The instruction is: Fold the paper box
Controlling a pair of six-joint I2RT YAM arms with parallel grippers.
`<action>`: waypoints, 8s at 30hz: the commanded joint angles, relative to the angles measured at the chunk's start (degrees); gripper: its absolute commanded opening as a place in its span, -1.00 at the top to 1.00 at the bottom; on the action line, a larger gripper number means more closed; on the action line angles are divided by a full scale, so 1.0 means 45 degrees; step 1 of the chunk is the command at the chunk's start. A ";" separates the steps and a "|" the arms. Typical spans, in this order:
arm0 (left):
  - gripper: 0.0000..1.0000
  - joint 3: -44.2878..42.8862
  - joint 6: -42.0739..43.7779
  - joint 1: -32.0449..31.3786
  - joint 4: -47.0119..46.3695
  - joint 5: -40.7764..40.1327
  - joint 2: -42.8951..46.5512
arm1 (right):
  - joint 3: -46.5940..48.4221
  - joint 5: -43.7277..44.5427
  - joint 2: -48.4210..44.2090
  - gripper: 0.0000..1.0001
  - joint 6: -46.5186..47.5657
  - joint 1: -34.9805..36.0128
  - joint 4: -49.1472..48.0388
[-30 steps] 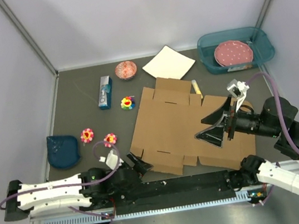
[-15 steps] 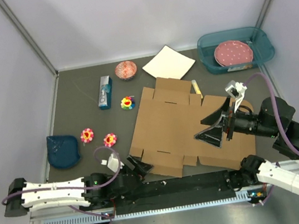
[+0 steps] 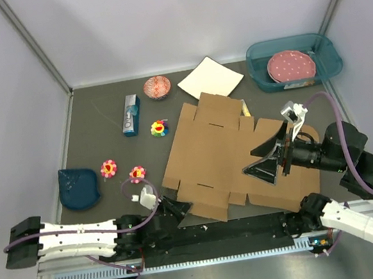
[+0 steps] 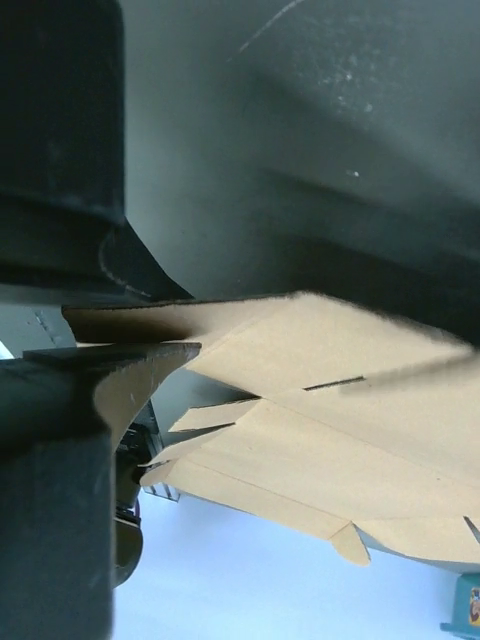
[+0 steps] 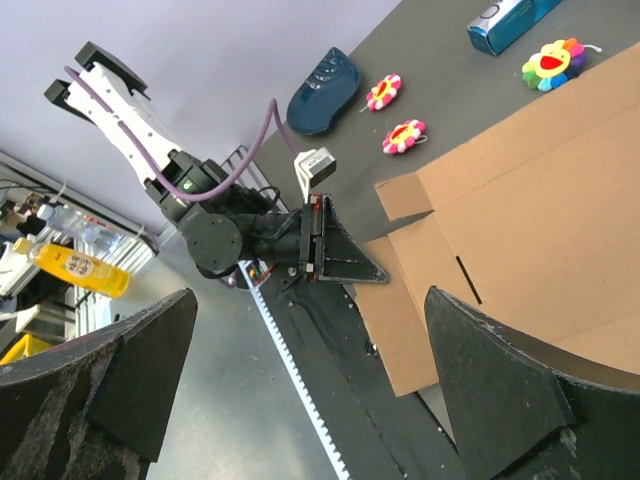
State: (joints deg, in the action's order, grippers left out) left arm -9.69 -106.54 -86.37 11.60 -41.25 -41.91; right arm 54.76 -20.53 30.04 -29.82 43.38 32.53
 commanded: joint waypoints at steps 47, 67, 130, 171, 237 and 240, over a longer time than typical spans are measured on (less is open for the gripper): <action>1.00 -1.9846 1.7911 0.8880 0.4886 1.8819 -0.4458 | 0.7205 -0.1999 -0.0133 -0.95 0.1178 -0.0049 0.1013; -0.07 -2.2182 2.1491 1.4056 0.9708 1.1539 -1.3127 | 0.3477 -0.0985 -0.1578 -0.96 0.1354 -0.0030 0.1227; -0.97 -0.2416 1.0997 1.4427 -0.1677 0.8794 0.0270 | -0.2130 0.3118 -0.1852 -0.95 0.0065 -0.0030 -0.0023; 0.80 -0.3275 1.2054 1.2747 -1.0116 1.0866 -0.9906 | -0.1505 0.3254 -0.1071 -0.94 -0.0188 -0.0030 0.0075; 0.44 -1.3510 1.9927 1.6498 -0.1603 1.6126 -1.1683 | -0.4766 0.3118 -0.1930 -0.82 -0.2610 -0.0030 -0.0802; 0.43 -1.3102 1.9713 1.6537 -0.1581 1.5498 -1.1390 | -0.4884 0.3293 -0.1657 -0.82 -0.2533 -0.0030 -0.1058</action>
State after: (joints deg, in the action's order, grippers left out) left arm -68.58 -19.16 -12.10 2.24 36.21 -94.39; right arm 32.12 -7.38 21.98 -39.38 43.38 34.79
